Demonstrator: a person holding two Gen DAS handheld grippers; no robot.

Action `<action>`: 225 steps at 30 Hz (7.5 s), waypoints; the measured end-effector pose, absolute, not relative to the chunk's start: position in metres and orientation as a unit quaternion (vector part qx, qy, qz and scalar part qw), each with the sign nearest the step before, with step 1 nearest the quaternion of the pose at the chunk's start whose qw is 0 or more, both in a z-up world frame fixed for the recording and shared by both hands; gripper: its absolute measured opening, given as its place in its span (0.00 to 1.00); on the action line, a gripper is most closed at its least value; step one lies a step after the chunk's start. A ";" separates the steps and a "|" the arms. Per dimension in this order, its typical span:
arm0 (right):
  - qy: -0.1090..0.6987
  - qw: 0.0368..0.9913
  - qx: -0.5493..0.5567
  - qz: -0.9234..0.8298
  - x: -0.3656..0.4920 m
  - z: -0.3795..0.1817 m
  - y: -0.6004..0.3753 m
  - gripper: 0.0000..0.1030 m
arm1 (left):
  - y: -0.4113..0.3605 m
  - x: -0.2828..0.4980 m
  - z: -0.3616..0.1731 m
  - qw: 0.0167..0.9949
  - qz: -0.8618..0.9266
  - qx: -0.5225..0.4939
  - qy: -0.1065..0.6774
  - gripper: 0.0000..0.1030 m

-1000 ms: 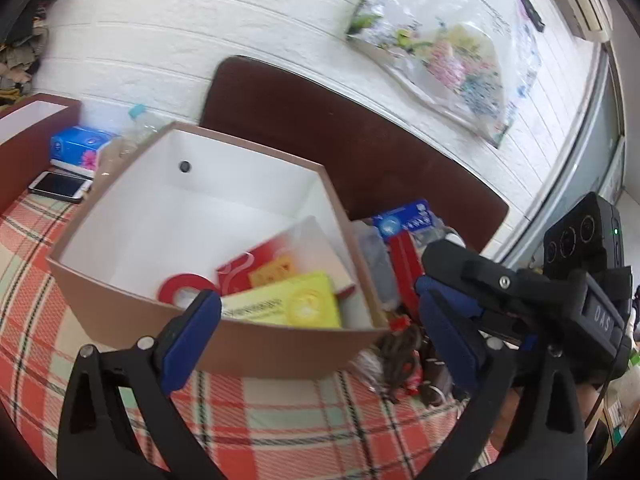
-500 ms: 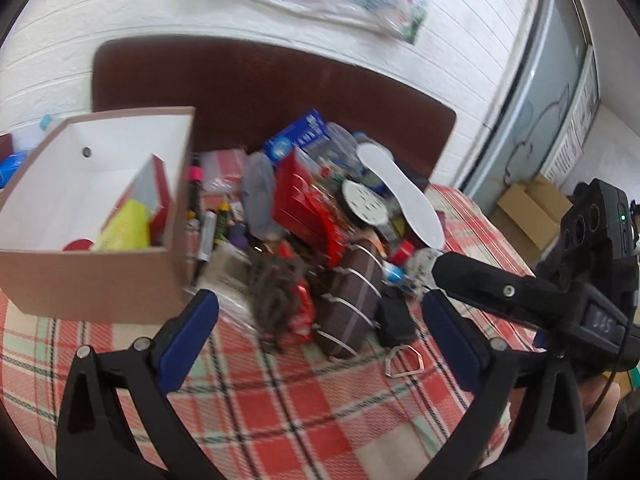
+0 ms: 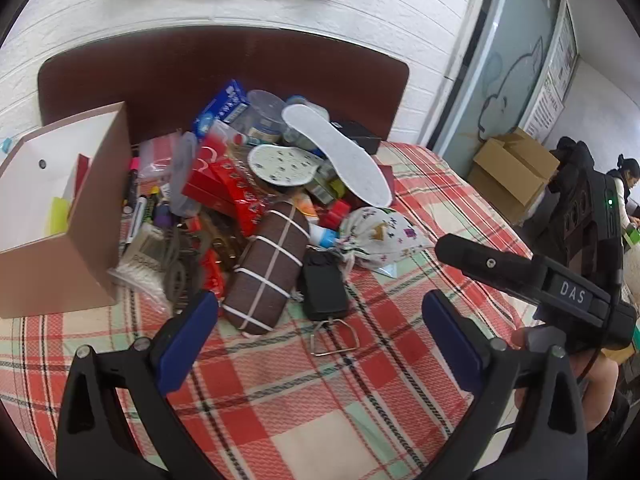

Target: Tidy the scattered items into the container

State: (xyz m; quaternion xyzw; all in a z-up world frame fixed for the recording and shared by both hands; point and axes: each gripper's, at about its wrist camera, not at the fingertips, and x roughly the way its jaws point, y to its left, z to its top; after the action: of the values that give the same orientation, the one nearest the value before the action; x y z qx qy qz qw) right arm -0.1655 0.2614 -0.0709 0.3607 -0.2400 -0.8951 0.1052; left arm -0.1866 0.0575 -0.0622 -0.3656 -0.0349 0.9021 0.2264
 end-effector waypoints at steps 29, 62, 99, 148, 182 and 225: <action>-0.292 0.113 0.378 -0.871 -0.194 -0.138 0.351 0.98 | 0.171 -0.249 -0.125 0.294 0.854 -0.429 0.001 0.99; -0.243 0.221 0.381 -0.864 -0.296 -0.164 0.322 1.00 | 0.217 -0.322 -0.166 0.321 0.871 -0.369 0.035 1.00; -0.158 0.244 0.354 -0.889 -0.210 -0.065 0.206 0.89 | 0.116 -0.208 -0.072 0.309 0.900 -0.308 0.012 0.87; -0.073 0.480 0.229 -0.844 -0.384 0.025 -0.125 0.87 | -0.208 -0.338 0.019 0.087 0.977 -0.191 0.042 0.88; -0.023 0.441 0.296 -0.847 -0.412 -0.001 -0.130 1.00 | -0.195 -0.373 -0.029 0.037 0.970 -0.235 0.060 1.00; 0.159 0.310 0.336 -0.875 -0.411 -0.022 -0.130 1.00 | -0.226 -0.374 -0.057 -0.041 0.924 -0.365 0.105 1.00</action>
State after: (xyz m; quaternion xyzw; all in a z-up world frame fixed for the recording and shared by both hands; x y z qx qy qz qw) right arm -0.4114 -0.1297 -0.0216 0.3364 0.1585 -0.8751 0.3097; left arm -0.3745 -0.2255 -0.0569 -0.3648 0.1051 0.9242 -0.0412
